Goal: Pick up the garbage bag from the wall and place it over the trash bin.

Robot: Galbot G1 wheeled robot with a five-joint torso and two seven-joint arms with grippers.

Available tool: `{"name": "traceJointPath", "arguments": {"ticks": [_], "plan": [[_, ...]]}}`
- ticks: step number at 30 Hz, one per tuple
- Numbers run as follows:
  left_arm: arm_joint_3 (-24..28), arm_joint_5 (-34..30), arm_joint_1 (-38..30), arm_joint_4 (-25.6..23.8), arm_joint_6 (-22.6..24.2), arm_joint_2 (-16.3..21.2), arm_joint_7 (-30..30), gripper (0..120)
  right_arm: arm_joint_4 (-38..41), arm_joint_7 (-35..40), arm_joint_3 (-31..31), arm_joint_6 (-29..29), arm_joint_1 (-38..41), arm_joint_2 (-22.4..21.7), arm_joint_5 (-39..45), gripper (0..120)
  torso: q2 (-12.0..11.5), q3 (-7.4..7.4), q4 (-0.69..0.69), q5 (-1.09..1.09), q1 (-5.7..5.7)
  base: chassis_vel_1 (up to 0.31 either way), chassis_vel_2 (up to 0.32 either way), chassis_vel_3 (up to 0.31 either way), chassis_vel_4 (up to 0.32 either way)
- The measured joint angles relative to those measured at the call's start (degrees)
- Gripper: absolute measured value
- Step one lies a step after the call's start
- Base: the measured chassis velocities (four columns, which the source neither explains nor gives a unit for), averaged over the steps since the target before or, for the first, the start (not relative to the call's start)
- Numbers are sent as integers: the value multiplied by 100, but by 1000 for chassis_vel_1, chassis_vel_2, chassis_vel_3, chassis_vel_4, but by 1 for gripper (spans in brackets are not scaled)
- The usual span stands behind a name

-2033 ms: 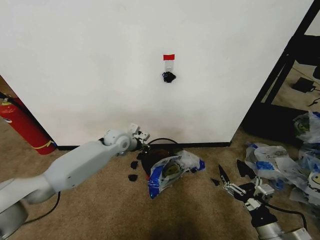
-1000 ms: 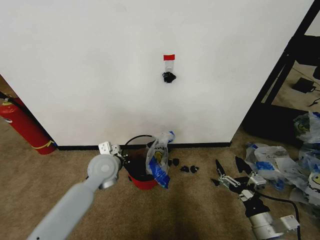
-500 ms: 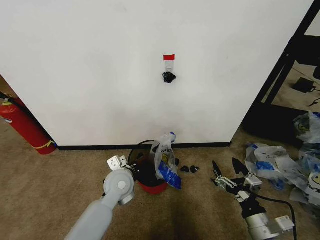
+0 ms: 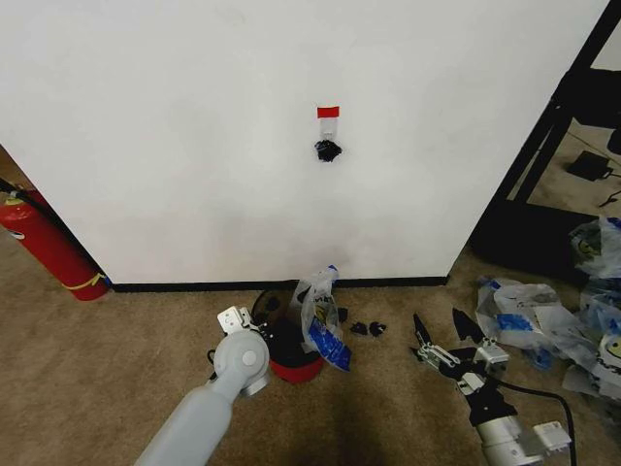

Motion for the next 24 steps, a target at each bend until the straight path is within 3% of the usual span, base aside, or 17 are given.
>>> {"name": "traceJointPath", "arguments": {"ticks": [3, 9, 16, 18, 22, 23, 24], "plan": [[-4, -39, -2, -3, 35, 1, -8, 0, -10, 2, 0, 3, 3, 9, -8, 100, 0, 0, 0, -1, 0, 0, 0, 0, 0], [-31, -180, -4, -67, 198, 35, -22, 18, -30, 3, -30, 8, 11, 27, -35, 100, 0, 1, -2, -3, 1, 0, 0, 0, 0], [-77, -267, 15, -185, 367, 87, -2, 49, -32, 8, -44, 8, 10, 37, -44, 100, -1, 2, -2, -5, 2, 0, 0, 0, 0], [-79, -267, 19, -199, 370, 90, 0, 51, -32, 8, -44, 9, 7, 39, -46, 100, -2, 2, -2, -4, 1, 0, 0, 0, 0], [-130, -170, 35, -309, 279, 115, 83, 69, -32, 6, -48, 29, 7, 59, -63, 100, -2, 2, -1, -3, 1, 0, 0, 0, 0], [-130, -170, 35, -309, 279, 115, 83, 69, -32, 6, -48, 29, 7, 59, -63, 100, -2, 2, -1, -3, 1, 0, 0, 0, 0], [-184, -164, 28, -397, 233, 122, 116, 77, -26, 32, -72, 29, 5, 64, -63, 100, -2, 2, -2, -2, 1, 0, 0, 0, 0]]}}
